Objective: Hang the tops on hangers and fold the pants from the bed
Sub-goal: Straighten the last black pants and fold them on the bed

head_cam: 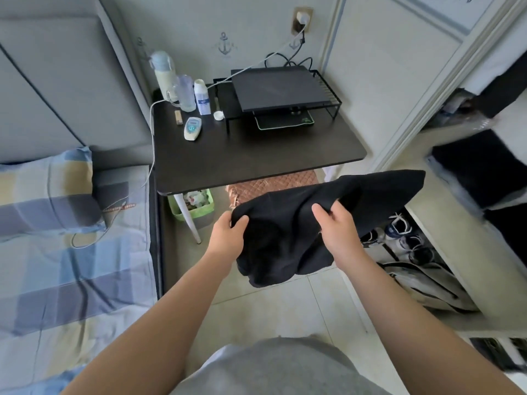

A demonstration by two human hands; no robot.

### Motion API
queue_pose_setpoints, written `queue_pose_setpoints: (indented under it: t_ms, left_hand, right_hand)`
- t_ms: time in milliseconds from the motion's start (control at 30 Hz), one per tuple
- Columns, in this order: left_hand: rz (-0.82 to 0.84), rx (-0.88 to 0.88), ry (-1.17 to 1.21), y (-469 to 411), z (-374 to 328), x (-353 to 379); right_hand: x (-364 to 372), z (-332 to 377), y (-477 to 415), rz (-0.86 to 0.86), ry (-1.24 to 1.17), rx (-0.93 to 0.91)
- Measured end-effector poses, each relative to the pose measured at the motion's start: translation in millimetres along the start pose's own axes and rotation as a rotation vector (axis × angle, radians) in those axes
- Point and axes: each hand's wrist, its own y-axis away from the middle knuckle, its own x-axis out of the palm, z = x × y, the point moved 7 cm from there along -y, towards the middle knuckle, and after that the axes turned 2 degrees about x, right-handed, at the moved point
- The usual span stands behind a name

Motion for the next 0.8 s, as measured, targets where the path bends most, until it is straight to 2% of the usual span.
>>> queue_pose_setpoints:
  t_ms: [133,300,567,667,800]
  left_hand:
    - [-0.077,0.068,0.14,3,-26,-52]
    - [-0.213,0.161,0.32,19,-70,-151]
    - [-0.567,0.43,0.49,100,-119,-359]
    - [-0.61,0.519,0.542,147,-122,-415]
    - [-0.603,0.618,0.542,202,-107,-466]
  right_hand:
    - [19,64,21,0.038,-0.006,-0.146]
    - [84,152,61,0.248,-0.148,-0.326]
    - [249,261,151,0.851,-0.358,-0.464]
    - [306,281,192,1.074,-0.385,-0.485]
    - [377,293,252,1.421,-0.386,-0.414]
